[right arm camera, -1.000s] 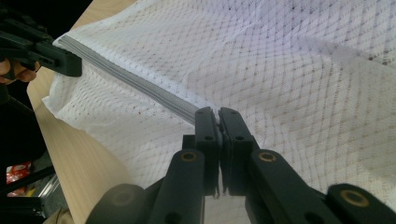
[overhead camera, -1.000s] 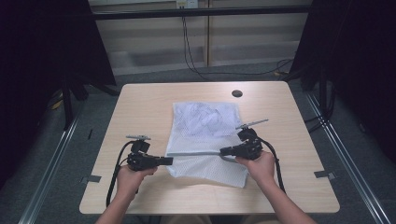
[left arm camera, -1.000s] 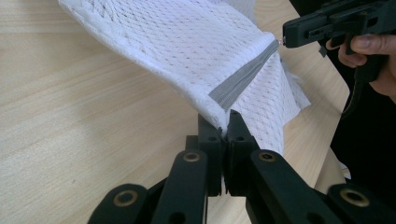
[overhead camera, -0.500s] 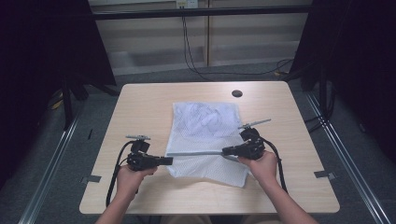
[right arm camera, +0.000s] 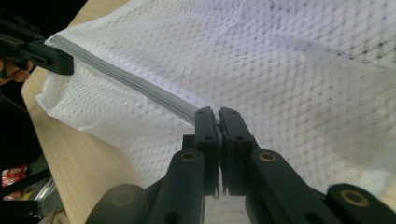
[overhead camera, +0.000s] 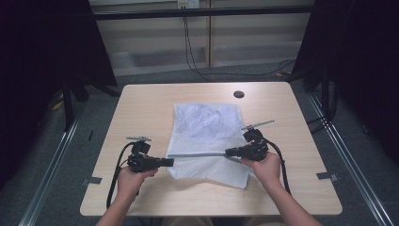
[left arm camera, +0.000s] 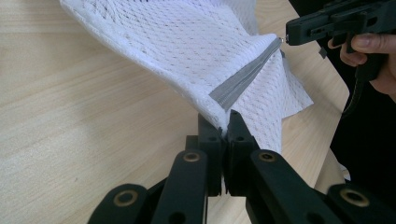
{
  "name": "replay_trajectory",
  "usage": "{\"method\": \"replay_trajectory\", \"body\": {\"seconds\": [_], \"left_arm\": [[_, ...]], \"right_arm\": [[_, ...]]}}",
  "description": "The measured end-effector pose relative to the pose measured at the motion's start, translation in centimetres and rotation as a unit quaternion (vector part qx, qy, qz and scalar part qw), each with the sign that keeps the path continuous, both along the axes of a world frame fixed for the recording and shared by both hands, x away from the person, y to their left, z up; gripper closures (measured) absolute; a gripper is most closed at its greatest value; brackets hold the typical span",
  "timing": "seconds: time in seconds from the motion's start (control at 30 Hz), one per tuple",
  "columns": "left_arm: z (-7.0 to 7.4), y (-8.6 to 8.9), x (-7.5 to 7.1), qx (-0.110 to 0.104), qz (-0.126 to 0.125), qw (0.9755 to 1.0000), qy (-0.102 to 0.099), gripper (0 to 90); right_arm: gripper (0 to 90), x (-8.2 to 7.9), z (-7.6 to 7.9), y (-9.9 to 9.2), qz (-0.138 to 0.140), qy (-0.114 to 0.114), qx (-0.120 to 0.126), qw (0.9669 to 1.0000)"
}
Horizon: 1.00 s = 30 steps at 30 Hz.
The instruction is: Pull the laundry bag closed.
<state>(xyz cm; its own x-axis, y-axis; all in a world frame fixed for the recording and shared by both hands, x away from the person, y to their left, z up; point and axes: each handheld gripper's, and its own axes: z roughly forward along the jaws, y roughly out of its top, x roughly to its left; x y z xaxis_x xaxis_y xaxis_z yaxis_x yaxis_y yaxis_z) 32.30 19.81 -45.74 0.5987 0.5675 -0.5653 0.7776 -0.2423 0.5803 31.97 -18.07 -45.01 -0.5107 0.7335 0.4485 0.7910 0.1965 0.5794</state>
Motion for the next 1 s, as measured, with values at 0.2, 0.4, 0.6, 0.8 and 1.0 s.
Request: {"method": "replay_trajectory", "body": {"seconds": [0.2,0.4,0.6,0.8,1.0], "left_arm": [[0.0,0.1,0.0,0.001,-0.001,1.0,0.0,88.3],[0.0,0.1,0.0,0.003,-0.001,1.0,0.0,88.3],[0.0,0.1,0.0,0.002,0.0,1.0,0.0,88.3],[0.0,0.2,0.0,0.004,0.002,1.0,-0.002,88.3],[0.0,0.2,0.0,0.004,-0.001,1.0,-0.002,88.3]], "right_arm": [[87.1,-0.1,0.0,-0.6,-0.003,-0.002,-0.003,1.0],[87.1,-0.2,-0.1,-0.8,-0.005,-0.005,-0.003,1.0],[87.1,-0.2,-0.2,-1.2,-0.01,-0.002,-0.002,0.9999],[87.1,-0.3,-0.2,-1.5,-0.011,-0.002,-0.005,0.9999],[87.0,-0.3,-0.2,-1.6,-0.014,-0.001,-0.004,0.9999]]}}
